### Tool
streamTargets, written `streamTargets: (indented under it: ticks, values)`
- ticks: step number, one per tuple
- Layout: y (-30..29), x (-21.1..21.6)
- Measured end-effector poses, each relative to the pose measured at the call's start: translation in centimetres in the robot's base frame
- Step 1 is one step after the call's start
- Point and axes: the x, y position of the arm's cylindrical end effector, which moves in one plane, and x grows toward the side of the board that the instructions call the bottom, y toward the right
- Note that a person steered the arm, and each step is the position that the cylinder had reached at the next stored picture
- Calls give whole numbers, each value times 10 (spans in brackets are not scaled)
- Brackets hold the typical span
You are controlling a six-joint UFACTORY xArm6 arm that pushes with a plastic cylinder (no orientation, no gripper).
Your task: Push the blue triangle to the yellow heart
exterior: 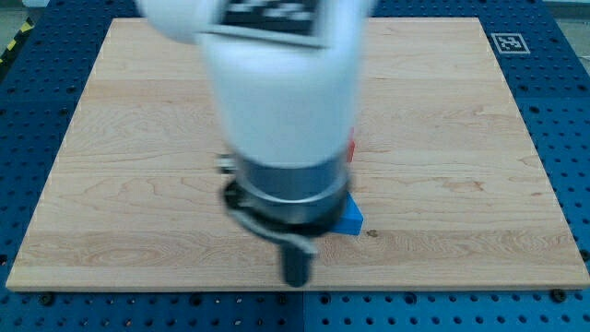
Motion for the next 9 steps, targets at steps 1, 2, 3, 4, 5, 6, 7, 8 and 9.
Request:
streamTargets:
  ticks: [1,2,3,4,5,6,7,8,9]
  values:
    - [62,0]
    - [65,0]
    - [65,-1]
    - [65,-4]
    - [63,-7]
    - [60,-16]
    - [56,-21]
    - [55,-22]
    - [54,-24]
